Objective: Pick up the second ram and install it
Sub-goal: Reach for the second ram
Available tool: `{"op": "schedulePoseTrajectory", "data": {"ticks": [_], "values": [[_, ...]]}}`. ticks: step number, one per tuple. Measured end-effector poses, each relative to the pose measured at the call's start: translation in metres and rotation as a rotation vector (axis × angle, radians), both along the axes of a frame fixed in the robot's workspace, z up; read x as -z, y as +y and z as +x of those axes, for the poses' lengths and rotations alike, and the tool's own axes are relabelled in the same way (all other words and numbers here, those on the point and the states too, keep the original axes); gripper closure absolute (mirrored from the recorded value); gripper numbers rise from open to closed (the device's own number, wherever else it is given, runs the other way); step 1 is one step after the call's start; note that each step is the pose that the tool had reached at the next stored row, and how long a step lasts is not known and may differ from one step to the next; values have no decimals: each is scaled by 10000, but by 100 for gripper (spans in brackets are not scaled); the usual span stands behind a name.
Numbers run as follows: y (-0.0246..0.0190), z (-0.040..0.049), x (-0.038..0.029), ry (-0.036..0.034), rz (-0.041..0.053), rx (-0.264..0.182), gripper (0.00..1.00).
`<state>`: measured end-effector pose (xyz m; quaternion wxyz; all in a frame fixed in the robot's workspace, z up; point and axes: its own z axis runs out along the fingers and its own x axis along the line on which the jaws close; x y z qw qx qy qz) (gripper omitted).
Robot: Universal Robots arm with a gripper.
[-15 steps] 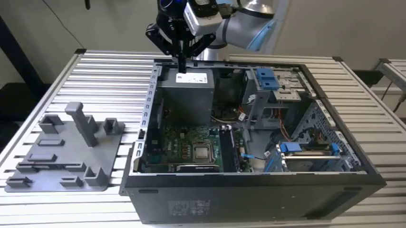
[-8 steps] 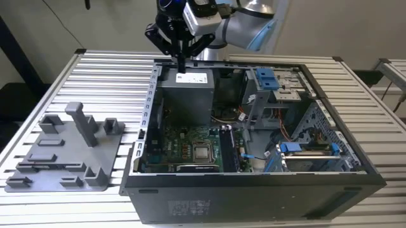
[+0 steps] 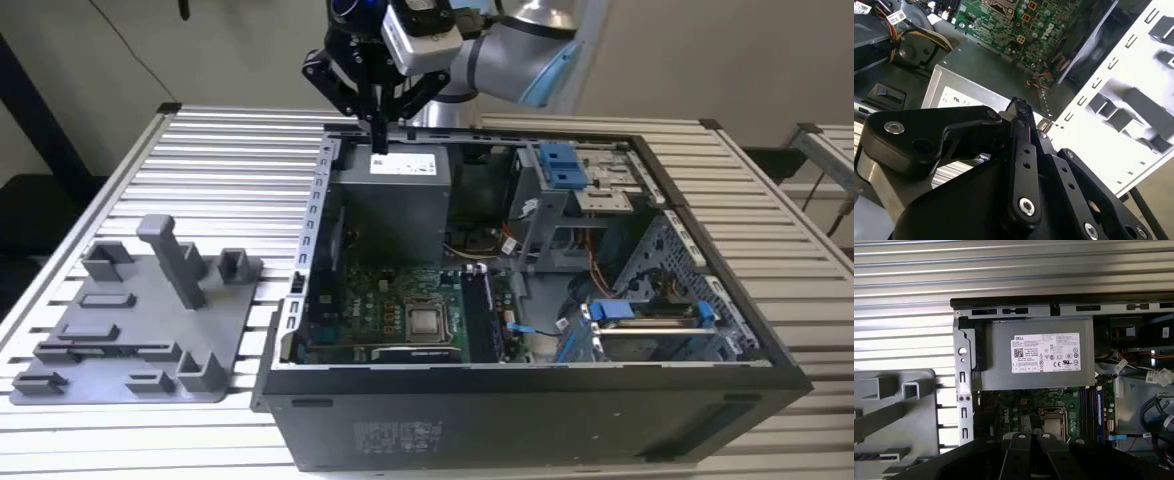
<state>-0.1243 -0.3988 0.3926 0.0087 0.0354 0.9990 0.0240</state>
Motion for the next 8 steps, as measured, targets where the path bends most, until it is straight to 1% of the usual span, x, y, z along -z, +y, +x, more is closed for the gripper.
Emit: {"op": "schedulePoseTrajectory", "data": {"ticks": [8], "values": [[1, -1, 0, 0, 0, 0, 89]]}}
